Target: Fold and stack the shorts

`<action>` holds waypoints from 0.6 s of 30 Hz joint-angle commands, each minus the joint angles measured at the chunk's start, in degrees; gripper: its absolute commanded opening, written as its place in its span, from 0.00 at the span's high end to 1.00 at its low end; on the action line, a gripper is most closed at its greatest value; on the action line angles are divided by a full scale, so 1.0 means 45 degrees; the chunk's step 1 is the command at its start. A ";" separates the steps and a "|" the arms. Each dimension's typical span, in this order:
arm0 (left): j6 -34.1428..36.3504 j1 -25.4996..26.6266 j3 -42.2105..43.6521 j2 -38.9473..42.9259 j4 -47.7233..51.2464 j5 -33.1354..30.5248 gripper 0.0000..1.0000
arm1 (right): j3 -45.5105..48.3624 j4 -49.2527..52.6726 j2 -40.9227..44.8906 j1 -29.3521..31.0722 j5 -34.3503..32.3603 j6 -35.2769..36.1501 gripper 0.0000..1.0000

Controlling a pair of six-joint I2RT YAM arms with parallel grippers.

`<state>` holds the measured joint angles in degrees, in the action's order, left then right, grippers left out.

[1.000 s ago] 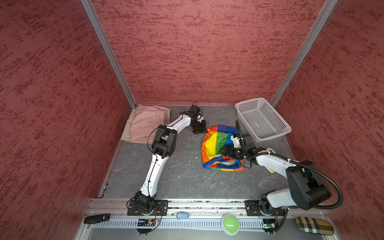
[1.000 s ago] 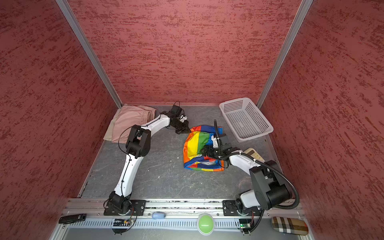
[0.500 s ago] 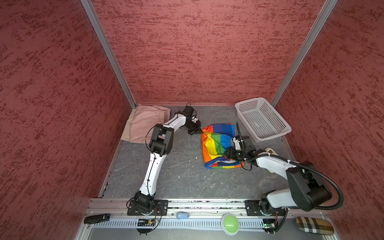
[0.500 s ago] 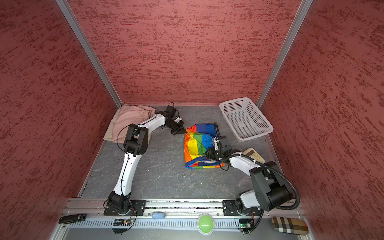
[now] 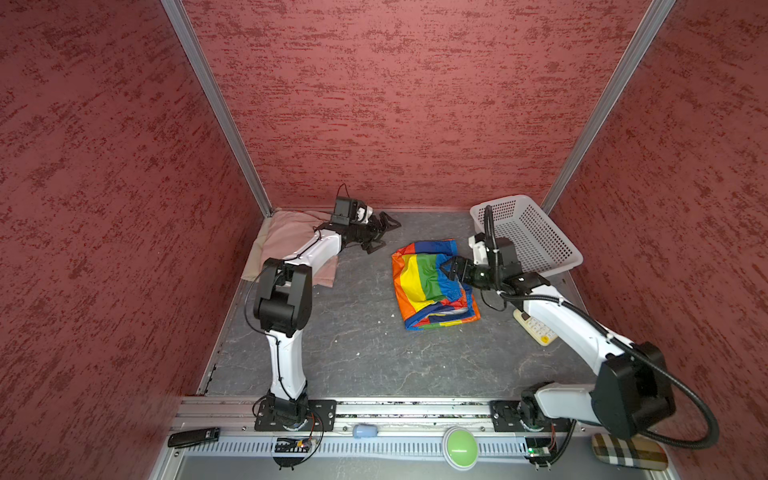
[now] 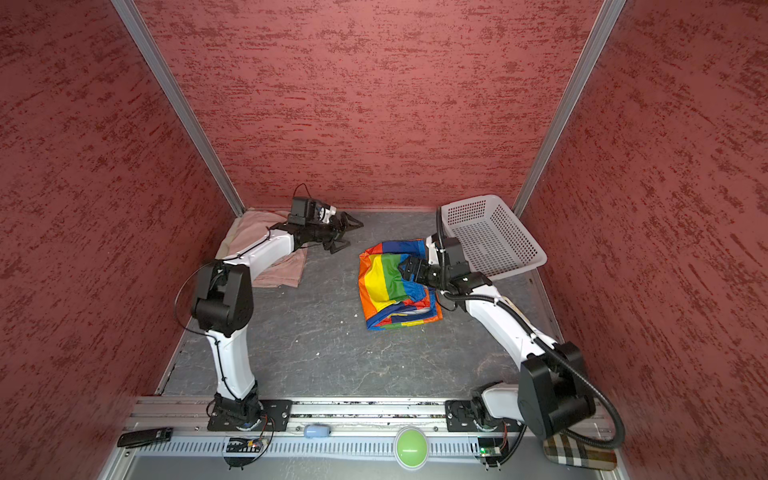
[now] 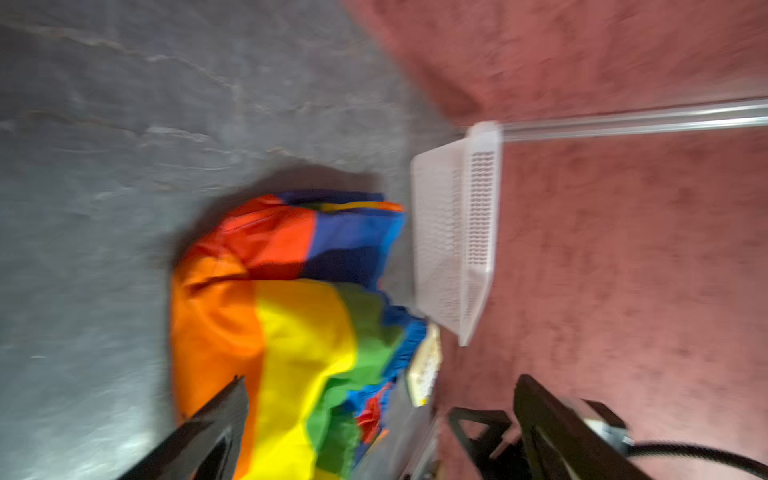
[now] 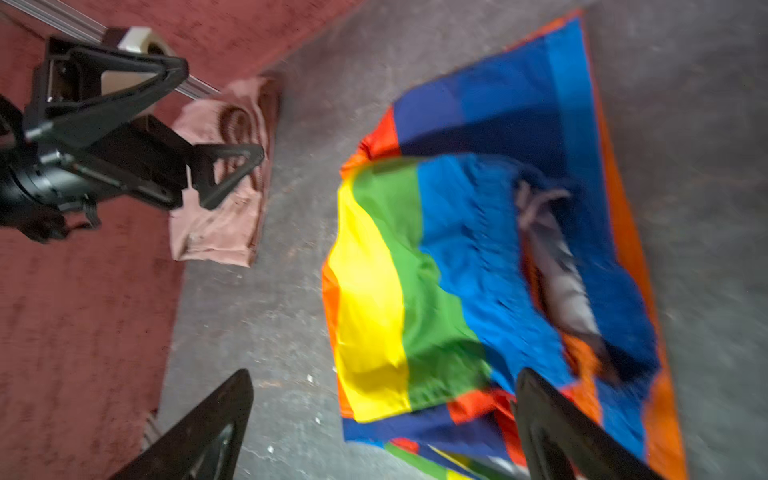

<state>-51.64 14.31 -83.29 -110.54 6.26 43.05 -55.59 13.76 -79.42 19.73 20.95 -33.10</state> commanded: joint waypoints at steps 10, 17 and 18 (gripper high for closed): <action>-0.8121 0.3356 0.6356 -0.0851 -1.3308 -0.1122 0.00 | -0.2922 -0.5982 -0.6913 -0.0321 0.3570 -0.3046 0.01; -0.8143 0.3663 0.8060 -0.1900 -1.4189 -0.1290 0.01 | -0.3171 -0.6321 -0.8957 -0.1768 0.3538 -0.2300 0.01; -0.7967 0.3638 0.8259 -0.1864 -1.4079 -0.1219 0.01 | -0.3183 -0.6329 -0.9122 -0.1916 0.3582 -0.2156 0.01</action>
<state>-87.64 30.26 -48.29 -118.21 -53.12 36.12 -68.40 -11.68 -118.50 13.54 37.91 -44.45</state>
